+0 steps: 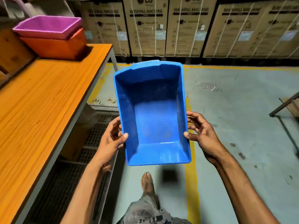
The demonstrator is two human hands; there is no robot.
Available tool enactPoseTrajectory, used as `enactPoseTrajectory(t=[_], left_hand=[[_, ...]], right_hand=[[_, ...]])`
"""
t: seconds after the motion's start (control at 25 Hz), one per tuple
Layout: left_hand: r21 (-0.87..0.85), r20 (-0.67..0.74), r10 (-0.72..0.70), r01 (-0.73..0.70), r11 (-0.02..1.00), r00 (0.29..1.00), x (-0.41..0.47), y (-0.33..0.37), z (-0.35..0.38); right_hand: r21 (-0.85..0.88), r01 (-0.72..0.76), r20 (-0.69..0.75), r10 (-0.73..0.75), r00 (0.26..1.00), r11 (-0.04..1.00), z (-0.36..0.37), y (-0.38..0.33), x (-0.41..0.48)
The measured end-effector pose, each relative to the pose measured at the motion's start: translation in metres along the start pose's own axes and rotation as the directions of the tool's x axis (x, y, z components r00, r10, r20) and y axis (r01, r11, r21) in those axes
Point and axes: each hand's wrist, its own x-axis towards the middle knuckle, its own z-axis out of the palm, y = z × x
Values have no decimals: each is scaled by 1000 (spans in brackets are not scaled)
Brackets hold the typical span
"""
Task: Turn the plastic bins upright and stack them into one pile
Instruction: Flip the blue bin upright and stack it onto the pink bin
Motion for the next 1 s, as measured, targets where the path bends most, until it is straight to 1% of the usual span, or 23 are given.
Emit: enactPoseTrajectory(t=[0.12, 0.32, 0.4, 0.48, 0.6, 0.72, 0.84, 0.92, 1.0], left_hand=[[-7, -13, 18, -18, 1000, 1000, 67, 14, -1], [-6, 10, 42, -42, 999, 999, 169, 65, -2], [12, 10, 38, -38, 999, 999, 207, 88, -2], [16, 23, 44, -45, 999, 999, 237, 110, 4], [63, 36, 109, -111, 992, 993, 278, 134, 20], [33, 27, 127, -128, 991, 992, 333, 155, 34], [8, -99, 77, -77, 997, 992, 398, 173, 43], [-34, -192, 17, -24, 999, 981, 439, 185, 45], [-83, -280, -33, 10, 997, 960, 471, 203, 50]], right_hand=[[-32, 67, -28, -68, 997, 997, 9, -16, 56], [-35, 103, -77, -105, 991, 994, 18, -47, 153], [11, 61, -97, -60, 993, 998, 13, -55, 195], [102, -11, -99, 21, 995, 995, 5, -59, 233], [195, -128, -64, 143, 988, 972, -2, -62, 299], [249, -239, 50, 234, 971, 939, -12, -67, 382], [263, -355, 225, 301, 927, 897, -23, -80, 473], [321, -447, 362, 328, 872, 835, -27, -97, 528], [285, -508, 497, 328, 804, 813, -29, -119, 583]])
